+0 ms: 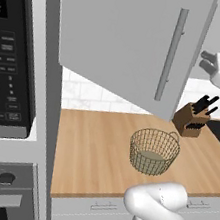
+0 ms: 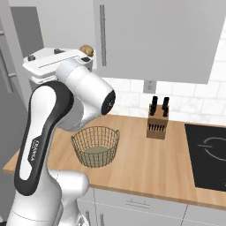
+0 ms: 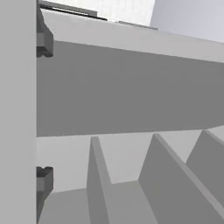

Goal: Open the cabinet, pick up the bread from the cabinet and place it in the basket. Then move the basket to the dining counter.

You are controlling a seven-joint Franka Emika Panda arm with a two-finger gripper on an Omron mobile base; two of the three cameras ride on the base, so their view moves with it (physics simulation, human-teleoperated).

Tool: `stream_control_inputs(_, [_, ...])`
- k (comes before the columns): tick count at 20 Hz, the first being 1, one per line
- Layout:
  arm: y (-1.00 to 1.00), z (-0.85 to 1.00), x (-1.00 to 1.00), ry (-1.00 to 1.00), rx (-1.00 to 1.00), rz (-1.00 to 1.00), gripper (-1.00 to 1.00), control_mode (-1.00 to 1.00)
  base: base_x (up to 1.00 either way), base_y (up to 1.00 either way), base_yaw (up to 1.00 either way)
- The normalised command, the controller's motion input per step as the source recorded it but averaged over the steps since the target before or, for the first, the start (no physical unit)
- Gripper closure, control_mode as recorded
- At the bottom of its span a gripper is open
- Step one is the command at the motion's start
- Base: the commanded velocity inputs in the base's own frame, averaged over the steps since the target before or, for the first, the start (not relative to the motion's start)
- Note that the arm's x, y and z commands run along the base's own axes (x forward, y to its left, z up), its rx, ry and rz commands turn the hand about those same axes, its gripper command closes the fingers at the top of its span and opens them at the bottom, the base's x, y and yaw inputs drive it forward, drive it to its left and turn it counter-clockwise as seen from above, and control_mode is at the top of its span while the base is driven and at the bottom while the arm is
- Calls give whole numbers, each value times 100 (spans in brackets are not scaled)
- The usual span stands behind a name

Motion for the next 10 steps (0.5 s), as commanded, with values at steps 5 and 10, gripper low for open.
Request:
stream_control_inputs(5, [14,0,30,0,0,0,-100,-100,0,0,0])
stream_control_inputs(10, [17,0,30,0,0,0,-100,-100,0,0,0])
